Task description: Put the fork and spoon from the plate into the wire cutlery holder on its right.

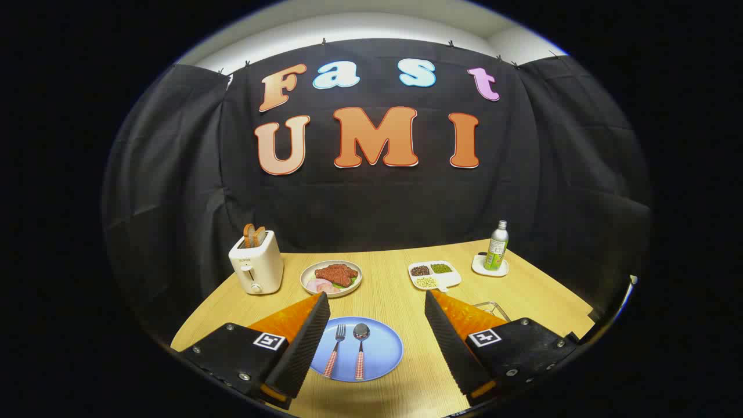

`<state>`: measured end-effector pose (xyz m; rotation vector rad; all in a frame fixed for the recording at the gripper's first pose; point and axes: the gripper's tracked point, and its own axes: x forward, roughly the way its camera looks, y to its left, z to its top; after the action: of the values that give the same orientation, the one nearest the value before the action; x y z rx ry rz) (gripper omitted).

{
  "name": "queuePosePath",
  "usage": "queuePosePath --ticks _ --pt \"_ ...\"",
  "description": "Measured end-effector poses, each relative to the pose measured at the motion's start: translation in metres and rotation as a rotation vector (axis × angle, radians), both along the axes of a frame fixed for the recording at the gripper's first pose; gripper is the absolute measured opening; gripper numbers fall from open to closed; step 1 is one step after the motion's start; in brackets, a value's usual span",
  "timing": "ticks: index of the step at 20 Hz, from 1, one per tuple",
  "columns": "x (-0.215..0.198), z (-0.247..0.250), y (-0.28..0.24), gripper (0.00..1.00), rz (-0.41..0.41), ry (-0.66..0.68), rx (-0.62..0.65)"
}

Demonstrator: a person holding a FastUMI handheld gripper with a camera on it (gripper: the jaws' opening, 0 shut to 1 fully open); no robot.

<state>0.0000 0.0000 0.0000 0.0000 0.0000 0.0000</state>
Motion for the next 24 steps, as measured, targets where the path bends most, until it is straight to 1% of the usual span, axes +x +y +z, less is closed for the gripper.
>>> queuePosePath --ticks 11,17,20,24 --pt "-0.005 0.005 -0.006 0.98 -0.005 -0.019 -0.003" --pt "-0.001 -0.006 -0.005 0.98 0.003 -0.008 -0.014" --pt "0.011 -0.025 0.0 0.98 0.015 0.02 -0.029" --pt "0.036 -0.075 0.01 0.98 0.042 0.14 -0.033"
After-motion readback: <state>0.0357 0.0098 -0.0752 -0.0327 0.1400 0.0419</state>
